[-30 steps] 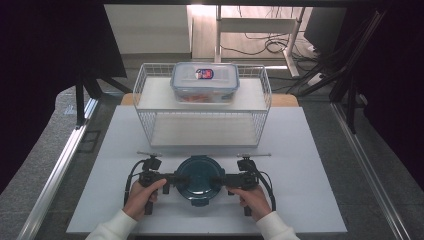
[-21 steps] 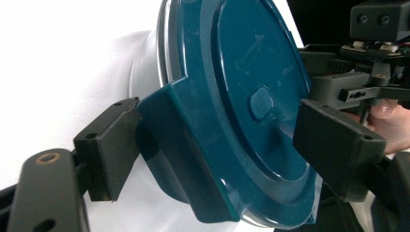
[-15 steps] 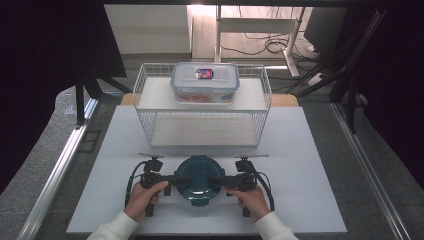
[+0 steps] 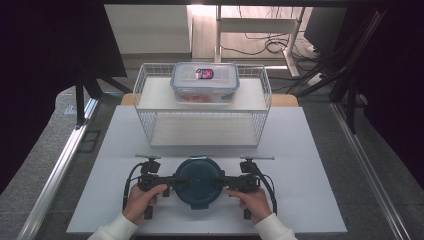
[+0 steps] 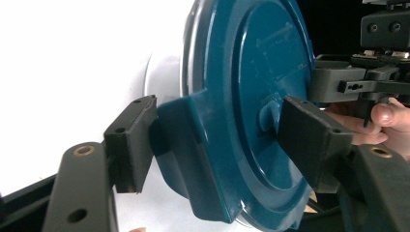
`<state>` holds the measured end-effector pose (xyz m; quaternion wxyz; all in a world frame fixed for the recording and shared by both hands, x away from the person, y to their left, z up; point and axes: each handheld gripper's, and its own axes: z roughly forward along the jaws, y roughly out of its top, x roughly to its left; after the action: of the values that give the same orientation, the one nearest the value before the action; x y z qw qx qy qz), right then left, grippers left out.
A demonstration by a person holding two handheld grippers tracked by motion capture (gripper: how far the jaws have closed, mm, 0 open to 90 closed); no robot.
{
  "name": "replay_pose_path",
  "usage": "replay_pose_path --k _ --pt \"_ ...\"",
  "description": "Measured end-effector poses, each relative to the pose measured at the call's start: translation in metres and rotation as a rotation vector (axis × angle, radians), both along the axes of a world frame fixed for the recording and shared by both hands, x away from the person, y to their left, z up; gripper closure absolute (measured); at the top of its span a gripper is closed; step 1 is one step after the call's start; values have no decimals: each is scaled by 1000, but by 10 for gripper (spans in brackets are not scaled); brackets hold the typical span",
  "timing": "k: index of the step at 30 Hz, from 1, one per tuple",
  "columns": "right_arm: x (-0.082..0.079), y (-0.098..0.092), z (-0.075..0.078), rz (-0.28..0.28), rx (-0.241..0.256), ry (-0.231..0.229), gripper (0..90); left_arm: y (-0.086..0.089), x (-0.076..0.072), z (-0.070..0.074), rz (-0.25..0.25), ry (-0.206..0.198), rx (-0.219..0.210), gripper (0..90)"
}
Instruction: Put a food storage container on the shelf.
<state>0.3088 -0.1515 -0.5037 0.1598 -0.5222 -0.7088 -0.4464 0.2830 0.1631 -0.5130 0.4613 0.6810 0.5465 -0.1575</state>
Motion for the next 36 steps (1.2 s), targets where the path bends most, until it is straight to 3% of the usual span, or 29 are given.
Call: replay_pose_path --k 8,25,36 --pt "-7 -2 4 -4 7 -40 393 0 -5 6 11 -20 13 360" --pt "-7 -2 12 -12 8 -90 409 0 -3 15 13 -43 24 371" --pt "-2 0 26 -15 20 -128 411 2 2 33 21 -85 22 376"
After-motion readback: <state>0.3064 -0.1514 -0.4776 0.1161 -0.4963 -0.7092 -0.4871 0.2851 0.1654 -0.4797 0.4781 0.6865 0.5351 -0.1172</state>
